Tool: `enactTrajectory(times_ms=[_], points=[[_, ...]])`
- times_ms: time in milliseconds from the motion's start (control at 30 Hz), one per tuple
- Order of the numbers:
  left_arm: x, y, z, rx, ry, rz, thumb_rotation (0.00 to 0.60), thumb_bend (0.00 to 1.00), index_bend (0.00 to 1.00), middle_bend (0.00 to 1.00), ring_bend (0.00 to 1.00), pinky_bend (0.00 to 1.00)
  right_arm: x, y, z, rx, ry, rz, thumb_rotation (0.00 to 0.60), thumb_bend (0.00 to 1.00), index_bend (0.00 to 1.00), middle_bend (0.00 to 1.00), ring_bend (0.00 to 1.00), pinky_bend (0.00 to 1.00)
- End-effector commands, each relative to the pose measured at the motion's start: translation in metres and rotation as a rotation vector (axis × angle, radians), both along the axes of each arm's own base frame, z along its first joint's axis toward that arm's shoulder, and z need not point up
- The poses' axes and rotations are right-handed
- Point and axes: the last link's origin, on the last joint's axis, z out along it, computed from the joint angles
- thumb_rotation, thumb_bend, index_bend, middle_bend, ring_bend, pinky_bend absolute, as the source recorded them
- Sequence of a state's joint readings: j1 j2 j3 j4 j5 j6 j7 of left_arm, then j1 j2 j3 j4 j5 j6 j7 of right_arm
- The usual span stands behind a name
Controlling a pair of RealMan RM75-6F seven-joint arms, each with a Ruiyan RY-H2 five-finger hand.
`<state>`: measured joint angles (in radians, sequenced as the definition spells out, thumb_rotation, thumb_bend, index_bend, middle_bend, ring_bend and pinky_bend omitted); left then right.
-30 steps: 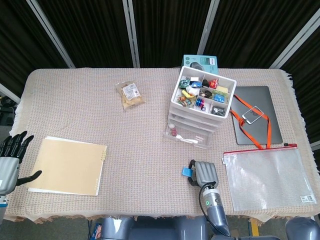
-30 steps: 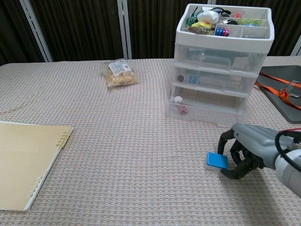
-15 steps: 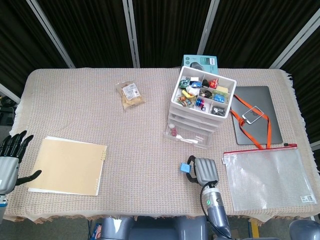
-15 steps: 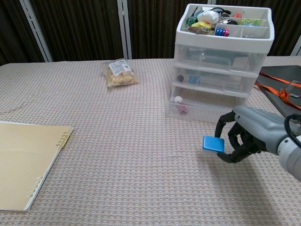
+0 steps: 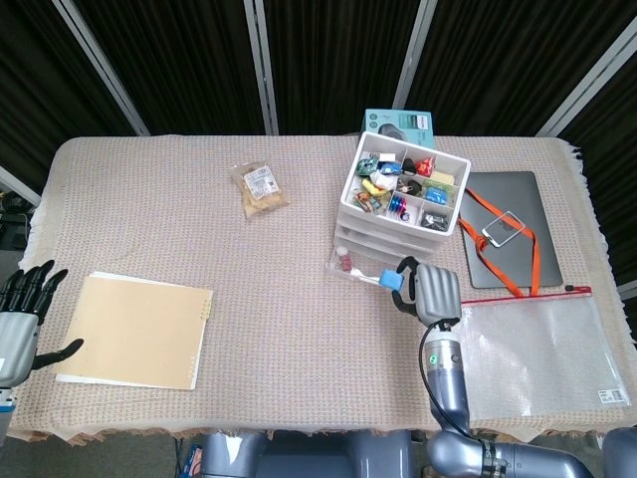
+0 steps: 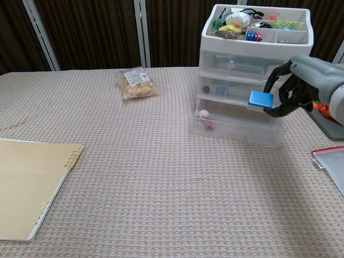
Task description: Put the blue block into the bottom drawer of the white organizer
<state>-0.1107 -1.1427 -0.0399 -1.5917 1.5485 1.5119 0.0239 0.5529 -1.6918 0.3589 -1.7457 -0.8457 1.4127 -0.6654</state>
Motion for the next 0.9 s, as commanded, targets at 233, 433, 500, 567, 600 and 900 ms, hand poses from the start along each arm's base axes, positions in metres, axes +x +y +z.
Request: enactTrajectory(times_ms=[233, 433, 500, 567, 600, 900], points=[[0.0, 0.0, -0.001, -0.005, -0.003, 0.005, 0.6, 0.14, 0.08, 0.0, 0.0, 0.0, -0.015, -0.026, -0.009, -0.026, 0.012, -0.047, 0.6, 0.22, 0.53, 0.77, 0.8, 0.71], [0.0, 0.0, -0.001, -0.008, -0.006, 0.005, 0.6, 0.14, 0.08, 0.0, 0.0, 0.0, -0.025, -0.025, -0.02, -0.024, 0.021, -0.073, 0.6, 0.13, 0.37, 0.77, 0.8, 0.71], [0.001, 0.0, -0.001, -0.008, -0.008, 0.002, 0.6, 0.14, 0.08, 0.0, 0.0, 0.0, -0.026, -0.025, -0.02, -0.039, 0.018, -0.075, 0.6, 0.13, 0.35, 0.77, 0.8, 0.71], [0.001, -0.001, -0.001, -0.007, -0.008, -0.001, 0.6, 0.14, 0.08, 0.0, 0.0, 0.0, -0.027, -0.025, -0.02, -0.046, 0.006, -0.077, 0.6, 0.12, 0.35, 0.77, 0.8, 0.71], [0.001, -0.001, -0.001, -0.007, -0.008, -0.002, 0.6, 0.14, 0.08, 0.0, 0.0, 0.0, -0.027, -0.025, -0.02, -0.05, 0.001, -0.078, 0.6, 0.12, 0.35, 0.77, 0.8, 0.71], [0.001, -0.001, 0.0, -0.001, -0.004, -0.005, 0.6, 0.14, 0.08, 0.0, 0.0, 0.0, -0.023, 0.0, -0.013, -0.038, -0.008, 0.057, 0.6, 0.15, 0.34, 0.57, 0.59, 0.6]])
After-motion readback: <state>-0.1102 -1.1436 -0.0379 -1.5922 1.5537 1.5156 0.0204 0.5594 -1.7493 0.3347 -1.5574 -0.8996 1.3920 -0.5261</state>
